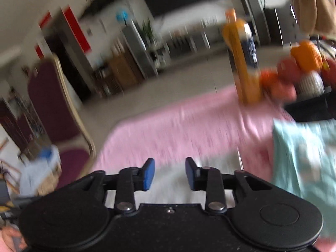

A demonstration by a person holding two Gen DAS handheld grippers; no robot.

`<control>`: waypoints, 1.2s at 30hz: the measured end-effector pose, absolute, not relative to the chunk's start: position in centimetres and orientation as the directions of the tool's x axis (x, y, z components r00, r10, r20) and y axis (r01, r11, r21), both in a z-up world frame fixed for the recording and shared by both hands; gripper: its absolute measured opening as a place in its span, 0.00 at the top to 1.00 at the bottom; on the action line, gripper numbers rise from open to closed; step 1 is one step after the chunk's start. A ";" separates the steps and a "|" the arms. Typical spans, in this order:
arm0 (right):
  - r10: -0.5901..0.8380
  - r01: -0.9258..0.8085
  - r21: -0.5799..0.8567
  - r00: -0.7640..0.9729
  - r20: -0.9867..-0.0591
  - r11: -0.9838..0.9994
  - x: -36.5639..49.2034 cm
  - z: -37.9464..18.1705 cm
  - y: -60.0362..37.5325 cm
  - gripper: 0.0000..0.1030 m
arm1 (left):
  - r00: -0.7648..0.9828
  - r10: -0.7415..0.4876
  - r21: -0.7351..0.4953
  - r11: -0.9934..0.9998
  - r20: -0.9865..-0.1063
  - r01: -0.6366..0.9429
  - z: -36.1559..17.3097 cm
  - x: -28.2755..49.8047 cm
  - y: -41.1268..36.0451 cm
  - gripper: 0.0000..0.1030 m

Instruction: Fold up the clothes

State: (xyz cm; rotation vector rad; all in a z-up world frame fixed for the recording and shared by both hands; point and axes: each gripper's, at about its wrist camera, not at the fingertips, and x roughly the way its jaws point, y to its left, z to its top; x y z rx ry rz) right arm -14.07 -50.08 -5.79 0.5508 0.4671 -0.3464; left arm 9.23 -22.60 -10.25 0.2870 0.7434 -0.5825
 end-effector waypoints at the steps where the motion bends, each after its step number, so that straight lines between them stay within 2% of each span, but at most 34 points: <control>1: -0.206 0.439 0.420 0.845 -0.493 0.794 -13.4 -5.8 -50.9 0.66 | 0.597 -0.398 0.040 0.809 -0.697 0.587 -10.0 10.1 -23.1 0.69; 4: -0.224 0.483 0.457 0.830 -0.511 0.747 -11.2 -7.7 -53.8 0.66 | 0.571 -0.393 0.018 0.813 -0.721 0.582 -10.8 13.7 -24.1 0.66; 9: -0.233 0.566 0.515 0.786 -0.573 0.643 -8.6 -13.2 -58.2 0.66 | 0.507 -0.380 -0.088 0.857 -0.774 0.508 -13.7 19.2 -24.2 0.64; 11: -0.230 0.600 0.529 0.762 -0.605 0.600 -8.3 -15.5 -59.1 0.66 | 0.443 -0.395 -0.161 0.863 -0.805 0.479 -15.1 21.2 -24.1 0.67; 13: -0.219 0.641 0.502 0.717 -0.662 0.580 -7.7 -16.8 -59.4 0.66 | 0.378 -0.407 -0.216 0.864 -0.832 0.456 -16.4 22.8 -24.2 0.75; 14: -0.215 0.651 0.489 0.701 -0.680 0.580 -7.4 -17.2 -59.5 0.66 | 0.360 -0.411 -0.232 0.865 -0.838 0.446 -16.8 23.4 -24.3 0.75; 19: -0.243 0.664 0.443 0.682 -0.690 0.603 -6.8 -17.8 -59.7 0.67 | 0.384 -0.374 -0.189 0.879 -0.844 0.438 -17.7 24.9 -25.5 0.75; 22: -0.266 0.689 0.408 0.652 -0.710 0.599 -6.6 -18.1 -60.1 0.73 | 0.353 -0.376 -0.207 0.878 -0.857 0.433 -18.7 25.7 -25.6 0.75; 29: -0.251 0.712 0.428 0.635 -0.730 0.556 -6.7 -18.9 -61.9 0.72 | 0.328 -0.415 -0.227 0.846 -0.849 0.483 -19.2 25.5 -26.3 0.72; 33: -0.242 0.727 0.415 0.612 -0.753 0.547 -6.2 -19.7 -62.5 0.72 | 0.362 -0.399 -0.180 0.842 -0.842 0.509 -19.5 24.9 -27.2 0.77; 34: -0.240 0.729 0.413 0.608 -0.757 0.546 -6.0 -19.9 -62.6 0.72 | 0.374 -0.396 -0.170 0.843 -0.839 0.511 -19.5 24.7 -27.3 0.87; 36: -0.235 0.725 0.407 0.607 -0.759 0.556 -5.5 -20.3 -62.7 0.72 | 0.399 -0.386 -0.147 0.846 -0.831 0.513 -19.4 24.3 -27.5 0.90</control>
